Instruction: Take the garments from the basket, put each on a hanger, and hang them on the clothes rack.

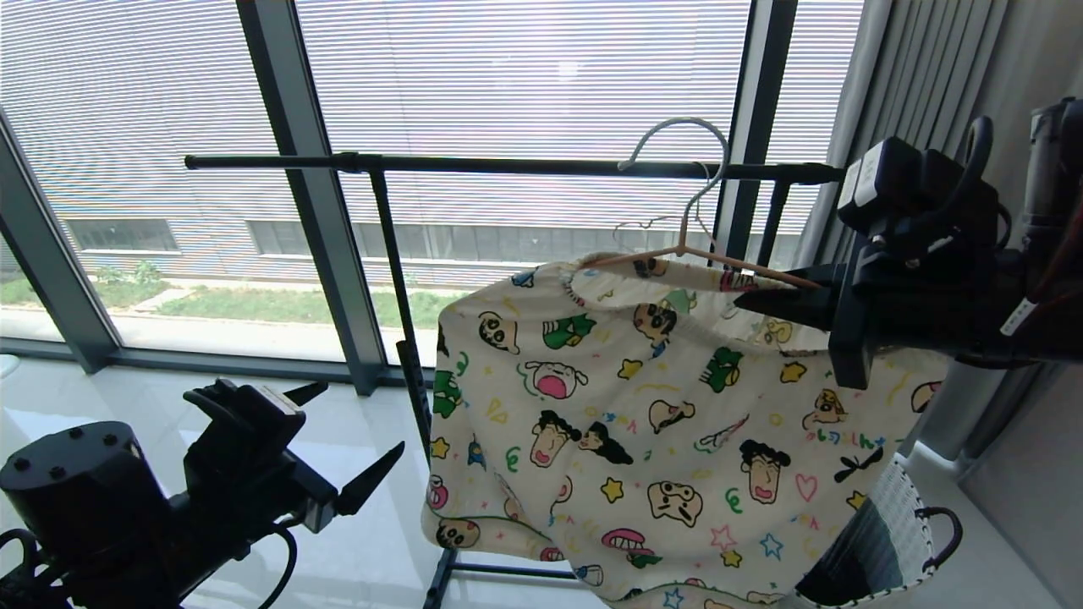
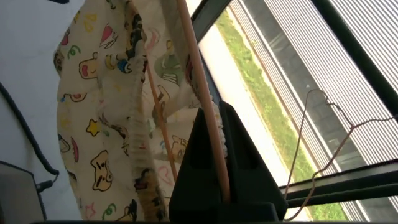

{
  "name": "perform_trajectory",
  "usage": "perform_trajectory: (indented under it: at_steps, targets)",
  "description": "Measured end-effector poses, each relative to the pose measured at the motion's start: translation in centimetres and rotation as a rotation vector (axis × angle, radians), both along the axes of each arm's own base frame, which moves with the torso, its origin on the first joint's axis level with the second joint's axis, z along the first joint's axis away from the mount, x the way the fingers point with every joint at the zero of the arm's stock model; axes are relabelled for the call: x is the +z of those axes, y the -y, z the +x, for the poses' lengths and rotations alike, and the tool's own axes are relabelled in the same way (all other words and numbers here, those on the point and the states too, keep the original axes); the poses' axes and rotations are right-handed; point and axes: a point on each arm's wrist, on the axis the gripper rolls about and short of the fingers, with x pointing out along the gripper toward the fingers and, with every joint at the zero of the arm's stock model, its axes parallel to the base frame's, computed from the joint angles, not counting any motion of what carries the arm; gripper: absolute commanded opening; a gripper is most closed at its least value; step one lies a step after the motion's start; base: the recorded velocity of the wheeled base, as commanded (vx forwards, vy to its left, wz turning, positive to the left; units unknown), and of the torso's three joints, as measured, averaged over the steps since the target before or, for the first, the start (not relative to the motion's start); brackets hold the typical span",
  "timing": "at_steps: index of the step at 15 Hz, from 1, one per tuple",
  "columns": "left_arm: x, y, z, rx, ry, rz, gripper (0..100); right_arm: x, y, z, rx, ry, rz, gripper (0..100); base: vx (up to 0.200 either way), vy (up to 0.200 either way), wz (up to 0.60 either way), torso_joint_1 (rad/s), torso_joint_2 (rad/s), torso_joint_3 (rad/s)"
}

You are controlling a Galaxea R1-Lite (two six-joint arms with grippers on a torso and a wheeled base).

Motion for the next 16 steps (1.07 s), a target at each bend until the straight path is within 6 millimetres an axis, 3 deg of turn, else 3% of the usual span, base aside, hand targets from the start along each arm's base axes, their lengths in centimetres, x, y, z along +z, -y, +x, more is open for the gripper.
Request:
perform_trajectory:
  at_steps: [6, 8, 10, 12, 14, 16]
  targets:
    - [4.9, -0.3, 0.5, 0.071, 0.229, -0.012, 100, -3.1, 2.0, -2.0, -0.258, -0.135, -0.031, 0, 0.0, 0.0, 0.0, 0.0, 0.0, 0.0]
    - [4.9, -0.7, 0.2, 0.092, 0.102, -0.034, 100, -3.6, 2.3, -2.1, -0.362, -0.185, -0.05, 0, 0.0, 0.0, 0.0, 0.0, 0.0, 0.0]
    - [5.1, -1.0, -0.6, 0.126, -0.158, -0.095, 100, -3.9, 2.5, -2.0, -0.481, -0.251, -0.006, 0, 0.0, 0.0, 0.0, 0.0, 0.0, 0.0]
    - [8.0, -1.2, -1.7, 0.167, -0.334, -0.213, 100, -4.2, 2.4, -1.8, -0.548, -0.333, 0.043, 0, 0.0, 0.0, 0.0, 0.0, 0.0, 0.0]
    - [11.6, -1.2, -2.8, 0.176, -0.299, -0.301, 100, -4.0, 1.8, -0.9, -0.582, -0.386, 0.107, 0, 0.0, 0.0, 0.0, 0.0, 0.0, 0.0]
    - [12.9, -1.3, -3.9, 0.184, -0.245, -0.318, 100, -3.4, 0.9, 0.4, -0.608, -0.411, 0.158, 0, 0.0, 0.0, 0.0, 0.0, 0.0, 0.0]
